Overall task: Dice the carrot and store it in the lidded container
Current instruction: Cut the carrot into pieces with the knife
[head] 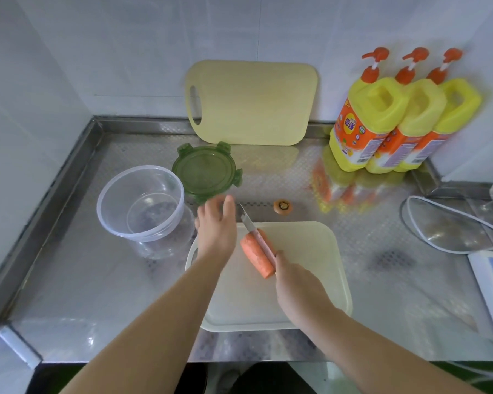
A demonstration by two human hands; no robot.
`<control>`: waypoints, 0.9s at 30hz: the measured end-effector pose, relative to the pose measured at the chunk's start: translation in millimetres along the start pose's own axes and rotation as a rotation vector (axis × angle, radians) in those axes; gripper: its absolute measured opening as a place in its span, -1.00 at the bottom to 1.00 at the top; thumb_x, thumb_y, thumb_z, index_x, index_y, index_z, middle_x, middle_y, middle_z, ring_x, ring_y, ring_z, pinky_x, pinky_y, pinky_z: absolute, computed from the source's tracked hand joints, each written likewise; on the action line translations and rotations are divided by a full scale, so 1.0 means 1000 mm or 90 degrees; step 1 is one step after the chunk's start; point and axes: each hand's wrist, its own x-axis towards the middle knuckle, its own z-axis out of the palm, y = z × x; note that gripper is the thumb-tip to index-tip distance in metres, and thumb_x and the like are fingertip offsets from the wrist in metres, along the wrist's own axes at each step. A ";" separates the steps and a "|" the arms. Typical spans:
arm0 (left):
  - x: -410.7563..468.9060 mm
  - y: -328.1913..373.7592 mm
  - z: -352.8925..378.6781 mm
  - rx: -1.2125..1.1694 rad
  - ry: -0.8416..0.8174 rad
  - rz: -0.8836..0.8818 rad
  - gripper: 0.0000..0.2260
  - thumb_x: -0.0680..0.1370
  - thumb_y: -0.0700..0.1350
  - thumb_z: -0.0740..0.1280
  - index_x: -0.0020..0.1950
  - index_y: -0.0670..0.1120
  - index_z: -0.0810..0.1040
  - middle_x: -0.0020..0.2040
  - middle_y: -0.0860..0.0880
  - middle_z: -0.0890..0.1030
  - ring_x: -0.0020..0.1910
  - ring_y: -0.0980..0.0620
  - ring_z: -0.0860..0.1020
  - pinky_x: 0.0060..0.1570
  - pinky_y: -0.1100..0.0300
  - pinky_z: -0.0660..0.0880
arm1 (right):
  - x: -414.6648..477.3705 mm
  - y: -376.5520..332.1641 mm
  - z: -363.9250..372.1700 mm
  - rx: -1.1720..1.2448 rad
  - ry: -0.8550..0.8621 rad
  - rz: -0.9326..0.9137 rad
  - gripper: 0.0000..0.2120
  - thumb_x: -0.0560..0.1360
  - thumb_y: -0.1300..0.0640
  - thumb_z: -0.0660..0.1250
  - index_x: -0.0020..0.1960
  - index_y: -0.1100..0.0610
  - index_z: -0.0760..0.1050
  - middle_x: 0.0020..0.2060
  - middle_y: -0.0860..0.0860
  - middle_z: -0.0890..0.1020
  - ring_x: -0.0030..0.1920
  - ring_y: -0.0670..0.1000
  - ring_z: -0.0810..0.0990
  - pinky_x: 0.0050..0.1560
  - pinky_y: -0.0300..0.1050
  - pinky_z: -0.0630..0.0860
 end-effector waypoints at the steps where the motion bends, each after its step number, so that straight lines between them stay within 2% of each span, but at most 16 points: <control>1: 0.004 0.010 0.004 0.067 0.054 0.104 -0.63 0.60 0.10 0.08 0.26 -0.06 0.46 0.25 -0.08 0.46 0.35 -0.10 0.31 0.34 -0.07 0.24 | 0.001 0.001 0.000 -0.018 -0.005 0.004 -0.64 0.64 0.18 -0.04 0.42 0.08 0.20 0.11 0.07 0.54 0.01 0.05 0.52 -0.12 -0.15 0.31; 3: 0.010 0.023 0.019 0.178 0.058 0.262 -0.56 0.60 0.10 0.05 0.42 -0.05 0.32 0.39 -0.01 0.36 0.42 -0.04 0.22 0.43 -0.06 0.10 | 0.003 0.003 0.001 -0.084 -0.024 -0.003 -0.54 0.62 0.20 0.03 0.50 0.09 0.05 0.14 0.07 0.53 0.08 0.06 0.54 -0.04 -0.12 0.37; 5: 0.018 0.022 0.033 0.252 0.015 0.283 -0.59 0.63 0.01 0.06 0.47 -0.05 0.25 0.44 0.00 0.31 0.46 -0.02 0.18 0.47 -0.08 0.00 | 0.005 0.004 0.003 -0.114 -0.039 -0.005 -0.46 0.61 0.21 0.09 0.53 0.10 -0.03 0.17 0.08 0.52 0.13 0.07 0.55 0.00 -0.12 0.39; 7: 0.027 0.022 0.039 0.292 -0.004 0.255 -0.60 0.65 -0.10 0.04 0.50 -0.04 0.21 0.46 -0.01 0.30 0.48 -0.02 0.18 0.49 -0.08 -0.06 | 0.007 0.006 0.004 -0.112 -0.019 -0.006 -0.47 0.61 0.19 0.11 0.52 0.11 -0.01 0.14 0.06 0.53 0.10 0.06 0.56 -0.06 -0.14 0.37; 9: 0.031 0.023 0.045 0.323 0.000 0.239 -0.58 0.64 -0.15 0.01 0.51 -0.02 0.19 0.45 0.00 0.32 0.47 -0.02 0.21 0.49 -0.08 -0.05 | 0.009 0.009 0.004 -0.088 0.011 -0.003 -0.54 0.61 0.18 0.13 0.47 0.10 0.09 0.00 0.02 0.54 0.00 0.04 0.57 -0.16 -0.16 0.32; 12: 0.034 0.026 0.050 0.334 0.004 0.189 -0.59 0.64 -0.14 0.01 0.51 0.00 0.18 0.45 0.03 0.33 0.47 -0.02 0.20 0.47 -0.12 0.02 | 0.014 0.007 -0.002 -0.069 0.016 -0.003 -0.64 0.60 0.20 0.14 0.37 0.10 0.20 -0.28 -0.08 0.34 -0.18 0.02 0.47 -0.21 -0.14 0.31; 14: 0.039 0.026 0.048 0.324 0.003 0.159 -0.59 0.64 -0.14 0.01 0.51 0.01 0.18 0.46 0.05 0.31 0.47 -0.03 0.19 0.44 -0.15 0.08 | 0.016 0.003 -0.007 -0.074 0.015 -0.012 -0.64 0.59 0.21 0.15 0.37 0.10 0.21 -0.23 -0.05 0.42 -0.12 0.04 0.53 -0.20 -0.14 0.33; 16: 0.042 0.025 0.046 0.318 -0.004 0.133 -0.58 0.64 -0.15 0.01 0.51 0.01 0.16 0.48 0.05 0.29 0.47 -0.04 0.18 0.42 -0.14 0.12 | 0.016 0.000 -0.010 -0.073 0.007 -0.009 -0.60 0.59 0.23 0.15 0.39 0.10 0.19 -0.03 0.03 0.54 -0.02 0.05 0.58 -0.18 -0.14 0.34; 18: 0.043 0.025 0.045 0.310 -0.008 0.121 -0.58 0.63 -0.15 0.01 0.51 0.02 0.16 0.48 0.06 0.28 0.47 -0.04 0.18 0.41 -0.11 0.14 | 0.017 -0.003 -0.012 -0.086 -0.001 -0.010 -0.62 0.59 0.24 0.14 0.38 0.10 0.20 0.03 0.04 0.56 0.00 0.05 0.58 -0.19 -0.16 0.34; 21: 0.045 0.020 0.044 0.304 -0.022 0.093 -0.59 0.63 -0.16 0.00 0.49 0.02 0.19 0.47 0.06 0.30 0.46 -0.03 0.19 0.38 -0.09 0.15 | 0.016 -0.007 -0.014 -0.096 -0.005 -0.015 -0.62 0.59 0.24 0.13 0.39 0.09 0.21 0.04 0.04 0.55 -0.02 0.05 0.58 -0.19 -0.16 0.33; 24: 0.046 0.015 0.045 0.294 -0.032 0.060 -0.59 0.63 -0.15 -0.01 0.49 0.02 0.21 0.47 0.06 0.30 0.46 -0.03 0.19 0.38 -0.07 0.14 | 0.014 -0.010 -0.016 -0.117 -0.015 -0.021 -0.50 0.61 0.24 0.10 0.50 0.07 0.05 0.06 0.02 0.55 -0.05 0.02 0.55 -0.18 -0.20 0.31; 27: 0.046 0.017 0.046 0.290 -0.040 0.057 -0.59 0.63 -0.16 -0.01 0.49 0.01 0.21 0.47 0.05 0.30 0.46 -0.03 0.19 0.37 -0.06 0.15 | 0.016 -0.009 -0.016 -0.099 -0.019 -0.008 -0.51 0.60 0.25 0.11 0.48 0.06 0.07 -0.11 -0.02 0.48 -0.13 0.00 0.51 -0.19 -0.18 0.32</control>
